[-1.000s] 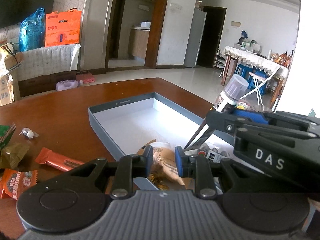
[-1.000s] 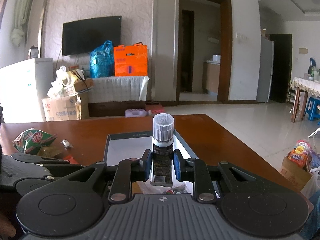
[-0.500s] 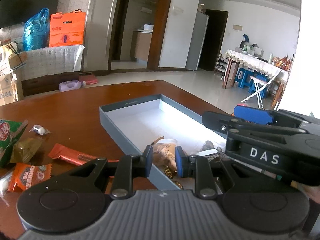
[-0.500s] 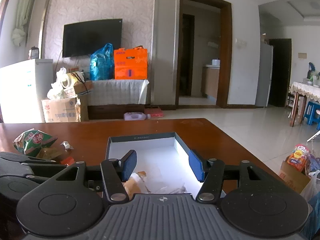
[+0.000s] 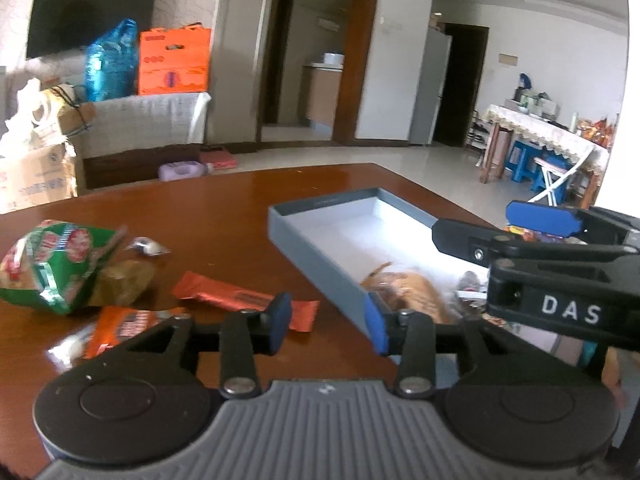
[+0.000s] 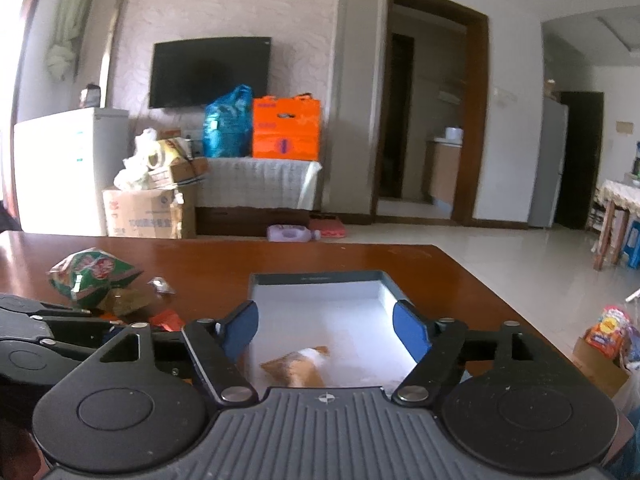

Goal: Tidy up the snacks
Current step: 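Withdraw both tools from the box toward the green chip bag and orange packets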

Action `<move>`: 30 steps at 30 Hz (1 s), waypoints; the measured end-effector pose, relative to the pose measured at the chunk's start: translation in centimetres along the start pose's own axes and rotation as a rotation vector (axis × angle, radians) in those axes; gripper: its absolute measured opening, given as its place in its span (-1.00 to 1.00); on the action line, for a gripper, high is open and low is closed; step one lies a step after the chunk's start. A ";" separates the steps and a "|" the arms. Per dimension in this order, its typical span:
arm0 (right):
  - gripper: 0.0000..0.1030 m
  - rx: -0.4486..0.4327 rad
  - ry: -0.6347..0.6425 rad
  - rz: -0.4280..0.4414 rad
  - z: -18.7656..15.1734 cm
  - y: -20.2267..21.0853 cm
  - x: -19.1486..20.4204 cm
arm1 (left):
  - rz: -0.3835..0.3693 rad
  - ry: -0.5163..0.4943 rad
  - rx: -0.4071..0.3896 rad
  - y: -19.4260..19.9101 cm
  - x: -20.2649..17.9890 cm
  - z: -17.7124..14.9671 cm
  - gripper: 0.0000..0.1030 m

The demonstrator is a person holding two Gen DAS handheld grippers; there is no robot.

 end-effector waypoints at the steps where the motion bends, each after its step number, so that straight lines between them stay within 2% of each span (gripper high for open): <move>1: 0.66 -0.003 0.008 0.007 0.0 0.1 0.5 | 0.013 0.005 0.001 0.3 0.4 -0.2 -0.02; 3: 0.71 -0.009 0.021 0.023 0.0 0.3 1.4 | 0.058 0.003 0.003 0.8 1.2 -0.5 0.30; 6: 0.78 -0.006 0.027 0.047 -0.1 0.4 2.6 | 0.102 -0.012 0.004 1.7 2.3 -1.0 0.41; 23: 0.76 0.061 0.093 0.131 -1.3 0.1 7.7 | 0.214 0.031 0.043 4.8 7.8 -4.5 0.42; 30: 0.53 0.124 0.117 0.144 -2.6 -1.1 8.1 | 0.261 0.092 0.056 5.1 10.3 -5.7 0.42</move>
Point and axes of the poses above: each gripper's, at about its wrist camera, not at the fingertips, and y roughly against the way its jaws point, x to its left, z to its top, the point moved 4 cm from there along -y, roughly the way its jaws point, and after that the axes turned 13 degrees about -y, right-handed, at the moved point
